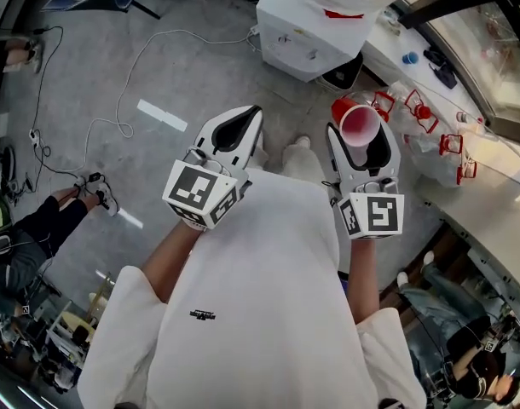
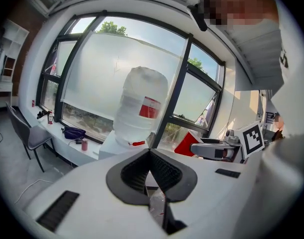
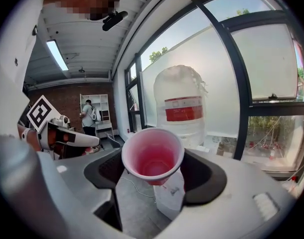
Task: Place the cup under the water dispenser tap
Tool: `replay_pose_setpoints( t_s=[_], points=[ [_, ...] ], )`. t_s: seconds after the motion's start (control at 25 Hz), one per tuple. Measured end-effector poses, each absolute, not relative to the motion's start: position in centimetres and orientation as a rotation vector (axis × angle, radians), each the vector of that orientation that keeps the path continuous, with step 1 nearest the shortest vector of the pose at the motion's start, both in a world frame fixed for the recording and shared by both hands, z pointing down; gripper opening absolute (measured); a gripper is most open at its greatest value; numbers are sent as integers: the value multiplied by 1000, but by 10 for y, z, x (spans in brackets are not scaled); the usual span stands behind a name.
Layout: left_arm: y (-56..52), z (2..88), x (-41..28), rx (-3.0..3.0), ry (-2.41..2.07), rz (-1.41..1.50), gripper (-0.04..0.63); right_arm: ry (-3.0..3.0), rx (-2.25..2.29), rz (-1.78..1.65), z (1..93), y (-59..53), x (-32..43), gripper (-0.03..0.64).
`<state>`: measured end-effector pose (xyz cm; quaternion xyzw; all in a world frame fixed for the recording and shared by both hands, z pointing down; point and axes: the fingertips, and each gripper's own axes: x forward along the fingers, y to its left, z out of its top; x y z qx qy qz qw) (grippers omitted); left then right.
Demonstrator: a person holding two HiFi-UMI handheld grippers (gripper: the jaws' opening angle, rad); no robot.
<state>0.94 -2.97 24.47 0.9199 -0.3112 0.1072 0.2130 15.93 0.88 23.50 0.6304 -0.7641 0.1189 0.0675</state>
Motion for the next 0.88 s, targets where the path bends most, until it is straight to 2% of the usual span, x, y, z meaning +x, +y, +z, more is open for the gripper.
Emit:
replay_pose_setpoints(
  t_s=[0.48, 0.88],
  points=[
    [-30, 253, 3, 2408, -1116, 255, 6, -2488, 1572, 374, 258, -21, 145, 359],
    [-34, 289, -32, 2277, -1282, 256, 6, -2578, 1368, 407, 294, -51, 113, 359]
  ],
)
